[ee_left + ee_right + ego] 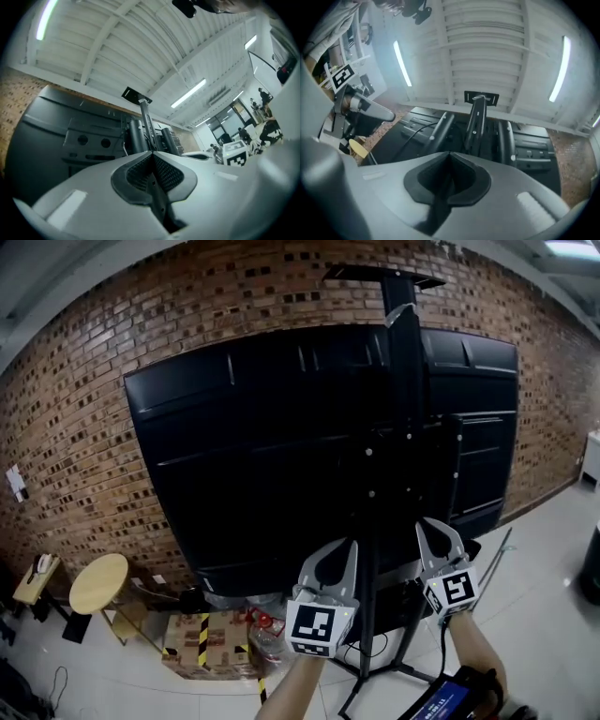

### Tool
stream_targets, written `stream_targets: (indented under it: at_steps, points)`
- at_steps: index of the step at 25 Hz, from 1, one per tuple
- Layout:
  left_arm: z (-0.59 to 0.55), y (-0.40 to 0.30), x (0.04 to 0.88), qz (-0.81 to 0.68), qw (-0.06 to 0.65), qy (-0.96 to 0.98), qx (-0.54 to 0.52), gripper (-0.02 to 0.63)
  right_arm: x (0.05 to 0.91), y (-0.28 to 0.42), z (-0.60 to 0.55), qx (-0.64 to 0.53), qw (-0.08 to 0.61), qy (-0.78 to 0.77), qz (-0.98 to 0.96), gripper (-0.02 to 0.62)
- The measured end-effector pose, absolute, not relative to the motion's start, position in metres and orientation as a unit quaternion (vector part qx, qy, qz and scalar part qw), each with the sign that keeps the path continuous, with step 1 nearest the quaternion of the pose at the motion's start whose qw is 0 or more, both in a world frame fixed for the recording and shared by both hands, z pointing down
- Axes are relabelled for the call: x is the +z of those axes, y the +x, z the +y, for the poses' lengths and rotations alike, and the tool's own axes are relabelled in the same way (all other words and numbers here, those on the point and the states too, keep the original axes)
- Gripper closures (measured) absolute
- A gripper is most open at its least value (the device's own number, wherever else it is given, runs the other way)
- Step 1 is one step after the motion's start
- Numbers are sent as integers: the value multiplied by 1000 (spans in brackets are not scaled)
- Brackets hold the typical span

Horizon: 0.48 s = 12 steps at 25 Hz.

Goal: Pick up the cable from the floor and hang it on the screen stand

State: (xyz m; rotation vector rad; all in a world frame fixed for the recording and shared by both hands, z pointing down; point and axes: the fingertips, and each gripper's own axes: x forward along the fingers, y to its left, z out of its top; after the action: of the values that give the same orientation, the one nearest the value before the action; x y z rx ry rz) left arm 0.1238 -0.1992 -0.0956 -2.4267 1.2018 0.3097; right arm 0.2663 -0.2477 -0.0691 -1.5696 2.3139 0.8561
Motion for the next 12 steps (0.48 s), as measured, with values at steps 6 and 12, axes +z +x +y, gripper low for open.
stream_targets:
  at_steps: [6, 12]
  points:
    - [-208, 120, -59, 457, 183, -864, 104, 586, -28, 212, -208, 195, 125, -463, 856, 592]
    - [-207, 113, -32, 476, 173, -858, 88, 586, -20, 195, -200, 133, 128, -462, 868, 594]
